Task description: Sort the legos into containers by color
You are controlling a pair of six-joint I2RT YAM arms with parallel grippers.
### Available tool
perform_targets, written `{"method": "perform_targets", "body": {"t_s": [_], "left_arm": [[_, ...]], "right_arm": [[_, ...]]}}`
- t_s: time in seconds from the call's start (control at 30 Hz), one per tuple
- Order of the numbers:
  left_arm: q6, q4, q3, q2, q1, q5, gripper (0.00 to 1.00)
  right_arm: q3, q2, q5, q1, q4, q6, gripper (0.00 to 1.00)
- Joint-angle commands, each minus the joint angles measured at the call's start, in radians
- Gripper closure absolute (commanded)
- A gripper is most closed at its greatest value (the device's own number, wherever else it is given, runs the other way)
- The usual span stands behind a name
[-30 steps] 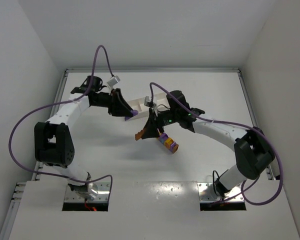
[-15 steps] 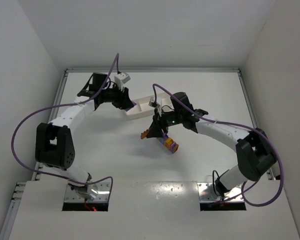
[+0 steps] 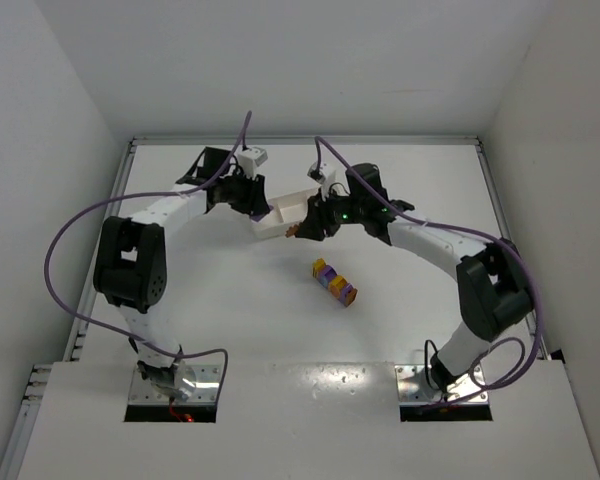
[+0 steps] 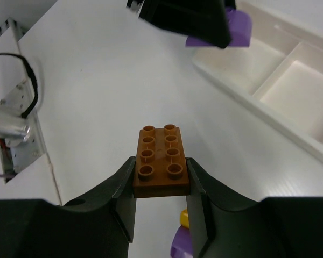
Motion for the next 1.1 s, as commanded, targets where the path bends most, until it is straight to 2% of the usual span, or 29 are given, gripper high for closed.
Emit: {"method": "perform_targets", "body": {"t_s": [0.0, 0.03, 0.37, 0.47, 0.57, 0.6, 0.63, 0.67, 0.83, 1.07], "left_arm": [[-0.022, 0.028, 0.056, 0.011, -0.016, -0.012, 0.89], [-0.022, 0.028, 0.057, 0.023, -0.016, -0.012, 0.84], [-0.022, 0.028, 0.086, 0.074, -0.026, -0.033, 0.66], [-0.022, 0.028, 0.086, 0.074, -0.026, -0.033, 0.56], [-0.022, 0.028, 0.086, 0.074, -0.026, -0.044, 0.54], [-0.022, 0.028, 0.086, 0.074, -0.026, -0.044, 0.48], [-0.022, 0.028, 0.086, 0.074, -0.026, -0.044, 0.47], [-0.022, 0.028, 0.086, 0.074, -0.026, -0.044, 0.41], [-0.032, 0.028, 0.086, 0.074, -0.026, -0.044, 0.38], [-0.055, 0.037, 0.064, -0.064, -0.006, 0.028, 0.38]], "right_arm": [[0.097, 0.05, 0.044, -0.006, 0.046, 0.038, 1.0], [0.115, 0.061, 0.044, -0.015, 0.046, 0.038, 1.0], [0.216, 0.169, 0.171, -0.055, 0.055, 0.057, 1.0], [0.253, 0.196, 0.202, -0.075, 0.055, 0.057, 1.0], [0.279, 0.219, 0.202, -0.086, 0.055, 0.057, 1.0], [0.279, 0.231, 0.202, -0.095, 0.046, 0.057, 1.0], [0.279, 0.242, 0.188, -0.095, 0.046, 0.048, 1.0], [0.29, 0.242, 0.188, -0.104, 0.046, 0.048, 1.0], [0.299, 0.277, 0.145, -0.104, 0.046, 0.048, 1.0], [0.364, 0.352, 0.125, -0.083, 0.008, 0.009, 1.0]]}}
